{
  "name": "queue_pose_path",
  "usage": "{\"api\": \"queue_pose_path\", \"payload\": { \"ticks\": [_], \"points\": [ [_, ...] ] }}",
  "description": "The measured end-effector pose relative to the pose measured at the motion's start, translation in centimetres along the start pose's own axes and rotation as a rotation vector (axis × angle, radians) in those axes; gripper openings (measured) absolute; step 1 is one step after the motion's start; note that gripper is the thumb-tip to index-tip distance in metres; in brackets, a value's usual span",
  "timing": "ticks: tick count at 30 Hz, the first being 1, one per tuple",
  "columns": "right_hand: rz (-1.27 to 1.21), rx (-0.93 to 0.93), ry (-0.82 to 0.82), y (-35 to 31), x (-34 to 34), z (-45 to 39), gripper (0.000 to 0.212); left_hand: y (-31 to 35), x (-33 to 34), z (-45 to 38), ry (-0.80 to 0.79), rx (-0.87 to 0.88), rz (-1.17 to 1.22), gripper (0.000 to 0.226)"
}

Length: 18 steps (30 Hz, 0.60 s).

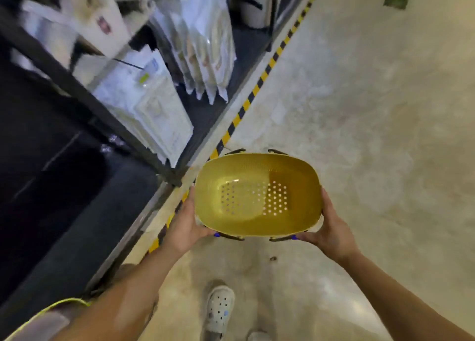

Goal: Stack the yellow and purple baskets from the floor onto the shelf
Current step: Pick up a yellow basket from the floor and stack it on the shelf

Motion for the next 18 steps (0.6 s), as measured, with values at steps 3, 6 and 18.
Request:
{"api": "queue_pose_path", "payload": {
  "ticks": [3,6,18],
  "points": [
    [0.031,-0.199,-0.130,-9.7,2.1,-3.5,0.133,-3.3,-7.9,5.4,0.182,-0.106,0.206,0.111],
    [0.055,-0.390,-0.247,-19.2,6.5,-4.4,0.132,-8.1,-14.5,13.1,0.397,-0.233,0.342,0.082],
    [-0.130,-0.731,-0.856,-43.1,34.1,12.9,0.136,-28.2,-23.1,49.3,0.793,-0.583,0.359,0.118]
  ]
}}
Point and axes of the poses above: each hand's wrist, its own z-axis away from the middle knuckle, its own x-axis out of the palm, y = z × x, the point moved 3 cm from there along -z, towards the middle knuckle, and after that the axes turned 8 degrees about -x, right-handed, at the moved point
